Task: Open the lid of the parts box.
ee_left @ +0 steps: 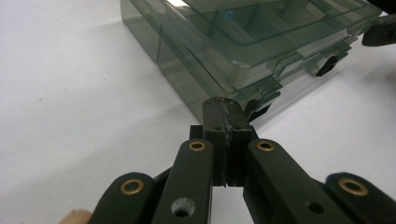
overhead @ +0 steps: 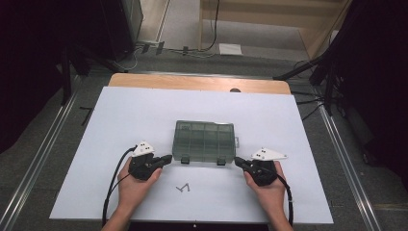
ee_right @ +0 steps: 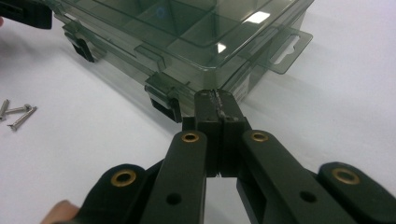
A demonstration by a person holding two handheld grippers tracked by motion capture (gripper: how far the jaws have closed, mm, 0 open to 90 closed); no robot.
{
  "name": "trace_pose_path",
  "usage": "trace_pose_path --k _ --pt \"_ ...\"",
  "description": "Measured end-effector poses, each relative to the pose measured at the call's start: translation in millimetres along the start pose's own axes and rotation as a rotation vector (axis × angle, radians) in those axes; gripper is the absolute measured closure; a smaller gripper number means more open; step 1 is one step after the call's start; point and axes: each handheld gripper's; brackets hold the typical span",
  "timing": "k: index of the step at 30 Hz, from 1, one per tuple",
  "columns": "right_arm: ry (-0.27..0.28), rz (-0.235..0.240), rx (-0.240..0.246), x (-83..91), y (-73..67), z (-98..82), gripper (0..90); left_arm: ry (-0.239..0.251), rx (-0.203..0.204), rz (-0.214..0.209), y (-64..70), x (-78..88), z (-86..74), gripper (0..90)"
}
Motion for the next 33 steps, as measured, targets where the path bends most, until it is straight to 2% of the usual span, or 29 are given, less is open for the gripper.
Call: trace_pose_path --k 4,6,8,10,11,13,15,17,18,21,22,26,33 --pt "0.004 -0.001 -0.003 -0.1 -0.3 0.3 90.0 0.008 -0.001 0.002 1.8 -0.6 1.5 89.0" --pt "0.017 0.0 -0.016 -0.7 -0.2 0.7 86.7 0.031 -0.009 0.013 2.0 -0.5 3.2 87.5" --pt "0.027 0.025 -0.037 -2.2 1.0 1.1 78.8 0.042 -0.008 0.009 0.6 0.2 4.2 78.3" --pt "0.037 0.027 -0.041 -3.7 1.4 1.1 75.5 0.07 -0.012 0.001 -1.1 0.4 4.9 75.3" --pt "0.036 0.013 -0.037 -5.2 0.6 1.7 69.4 0.092 -0.024 0.005 -1.0 0.2 5.3 70.5" --pt "0.045 -0.007 -0.039 -5.8 -0.4 2.9 65.4 0.109 -0.029 0.019 -0.6 0.5 6.5 65.1" --pt "0.059 -0.009 -0.035 -6.4 0.2 3.5 63.0 0.114 -0.025 0.019 -0.3 0.3 7.0 63.9" --pt "0.079 -0.024 -0.029 -7.2 0.5 6.0 58.6 0.114 -0.041 0.036 1.2 -0.7 9.6 63.5" --pt "0.089 -0.036 -0.026 -8.2 1.3 8.4 56.2 0.128 -0.054 0.04 3.1 -1.2 11.7 59.2" --pt "0.101 -0.048 -0.028 -9.0 2.2 11.2 55.0 0.145 -0.066 0.043 5.1 -0.7 13.8 59.1" --pt "0.113 -0.057 -0.027 -8.9 3.1 13.4 53.9 0.171 -0.072 0.042 5.9 0.0 15.8 59.1" --pt "0.14 -0.076 -0.016 -7.9 5.9 19.5 51.4 0.192 -0.07 0.036 4.2 2.3 20.8 59.2" --pt "0.159 -0.087 -0.011 -8.4 11.4 28.4 51.0 0.2 -0.099 0.045 9.6 3.0 35.7 59.9"
Point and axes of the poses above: each handheld gripper's, and its own axes: x roughly backward along the jaws, z roughly out of its top, y roughly to its right, and after that the axes turned 12 degrees about x, right-handed
